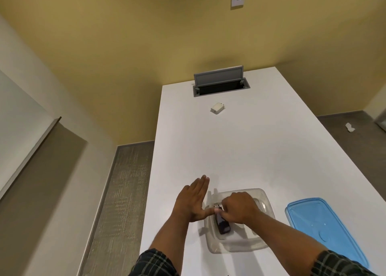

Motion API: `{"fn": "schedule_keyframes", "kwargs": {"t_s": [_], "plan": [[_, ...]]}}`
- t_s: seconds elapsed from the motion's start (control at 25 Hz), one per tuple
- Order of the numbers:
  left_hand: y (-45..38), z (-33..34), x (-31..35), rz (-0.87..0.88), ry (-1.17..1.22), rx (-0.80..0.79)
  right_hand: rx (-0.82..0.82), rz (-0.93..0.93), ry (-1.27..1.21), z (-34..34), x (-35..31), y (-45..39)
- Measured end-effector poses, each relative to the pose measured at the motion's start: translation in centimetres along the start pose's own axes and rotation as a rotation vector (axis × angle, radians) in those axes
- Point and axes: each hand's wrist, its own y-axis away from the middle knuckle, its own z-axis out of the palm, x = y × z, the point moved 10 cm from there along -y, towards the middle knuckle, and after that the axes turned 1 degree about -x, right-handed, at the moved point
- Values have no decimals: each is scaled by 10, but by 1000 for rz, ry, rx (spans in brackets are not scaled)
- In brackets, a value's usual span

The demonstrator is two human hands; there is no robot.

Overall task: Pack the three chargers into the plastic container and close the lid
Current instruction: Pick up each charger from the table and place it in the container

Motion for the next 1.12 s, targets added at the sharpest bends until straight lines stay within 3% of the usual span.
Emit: {"fn": "schedule_keyframes", "kwargs": {"t_s": [0.36, 0.6, 0.96, 1.12], "plan": [[-61, -26, -33, -134, 109, 37, 243, 182, -53, -74, 57, -61], [-119, -20, -57, -148, 186, 19, 173, 408, -196, -73, 113, -140], [-210, 1, -110, -196, 196, 115, 72, 456, -318, -61, 164, -266], [-237, 19, -128, -254, 316, 144, 30, 483, -301, -65, 196, -327]]}}
